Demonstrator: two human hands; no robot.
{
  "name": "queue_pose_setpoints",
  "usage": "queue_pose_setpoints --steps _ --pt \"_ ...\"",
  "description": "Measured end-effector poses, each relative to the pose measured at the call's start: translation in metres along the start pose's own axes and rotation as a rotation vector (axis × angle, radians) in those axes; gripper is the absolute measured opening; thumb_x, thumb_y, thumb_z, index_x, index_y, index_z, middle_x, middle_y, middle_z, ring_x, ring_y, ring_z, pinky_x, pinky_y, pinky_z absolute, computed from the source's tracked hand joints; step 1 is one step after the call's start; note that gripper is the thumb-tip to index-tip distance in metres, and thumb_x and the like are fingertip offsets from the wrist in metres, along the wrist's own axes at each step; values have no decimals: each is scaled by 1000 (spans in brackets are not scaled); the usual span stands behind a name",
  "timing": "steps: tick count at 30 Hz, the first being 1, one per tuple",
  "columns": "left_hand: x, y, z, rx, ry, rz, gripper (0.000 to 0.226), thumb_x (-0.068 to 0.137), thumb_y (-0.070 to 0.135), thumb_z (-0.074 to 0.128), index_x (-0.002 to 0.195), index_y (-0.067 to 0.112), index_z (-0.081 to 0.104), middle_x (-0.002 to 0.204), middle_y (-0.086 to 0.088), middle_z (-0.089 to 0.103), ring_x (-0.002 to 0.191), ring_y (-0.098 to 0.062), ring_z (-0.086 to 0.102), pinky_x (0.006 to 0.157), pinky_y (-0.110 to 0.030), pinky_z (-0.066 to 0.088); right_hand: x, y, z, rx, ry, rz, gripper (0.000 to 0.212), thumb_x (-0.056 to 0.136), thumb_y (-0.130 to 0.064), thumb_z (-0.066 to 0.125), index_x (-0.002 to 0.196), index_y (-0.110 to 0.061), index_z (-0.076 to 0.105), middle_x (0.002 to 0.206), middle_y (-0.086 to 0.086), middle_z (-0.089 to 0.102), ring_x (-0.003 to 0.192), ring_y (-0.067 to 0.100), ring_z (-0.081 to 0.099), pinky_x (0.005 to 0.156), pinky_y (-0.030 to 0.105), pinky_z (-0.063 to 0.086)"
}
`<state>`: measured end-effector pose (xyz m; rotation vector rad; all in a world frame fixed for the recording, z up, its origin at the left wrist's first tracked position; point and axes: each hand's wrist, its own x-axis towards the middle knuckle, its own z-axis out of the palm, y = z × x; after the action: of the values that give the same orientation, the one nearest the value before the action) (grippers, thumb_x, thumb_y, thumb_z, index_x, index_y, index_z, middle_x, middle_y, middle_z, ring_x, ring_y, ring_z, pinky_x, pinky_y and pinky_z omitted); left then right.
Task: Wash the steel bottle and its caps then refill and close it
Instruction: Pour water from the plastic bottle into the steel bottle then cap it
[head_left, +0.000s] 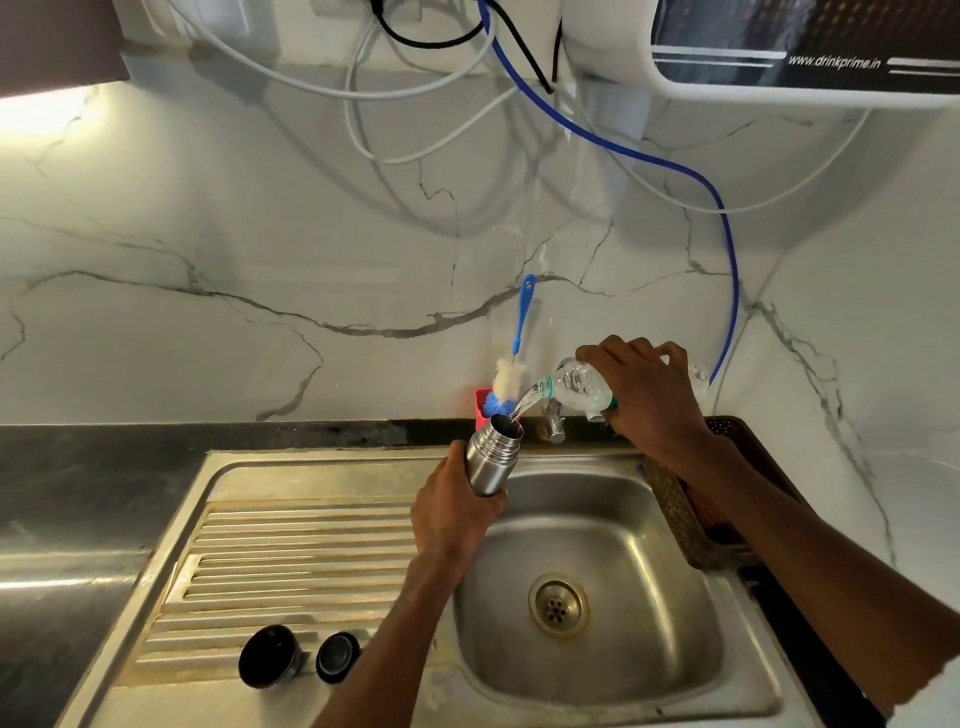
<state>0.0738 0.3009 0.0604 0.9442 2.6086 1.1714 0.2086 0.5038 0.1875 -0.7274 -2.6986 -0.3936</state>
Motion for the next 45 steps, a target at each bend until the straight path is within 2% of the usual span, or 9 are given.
queue_pose_setpoints --steps 9,22,28,45 --pt "1 -2 3 13 -9 -7 67 73 41 92 126 33 52 116 7 72 86 -8 60 72 -25 49 3 5 -1 -18 57 -24 93 52 -26 100 130 -29 49 120 -1 62 109 27 61 94 54 44" --pt "1 -2 6 26 4 -6 69 71 43 92 125 35 50 115 8 72 92 -12 68 79 -35 60 2 8 -2 -28 83 -34 93 51 -24 100 129 -29 50 119 -2 62 106 26 61 94 53 42" --pt "0 -2 7 34 10 -9 72 70 44 93 127 36 49 116 8 73 91 -12 67 79 -35 61 1 9 -3 -26 89 -46 95 52 -26 100 129 -30 46 119 -2 62 107 26 62 94 53 43" --pt "-1 -4 9 26 12 -19 69 73 42 92 128 34 50 119 7 72 88 -6 58 77 -28 54 3 8 -5 -31 78 -46 88 56 -22 99 131 -28 54 125 0 63 114 29 62 100 58 40"
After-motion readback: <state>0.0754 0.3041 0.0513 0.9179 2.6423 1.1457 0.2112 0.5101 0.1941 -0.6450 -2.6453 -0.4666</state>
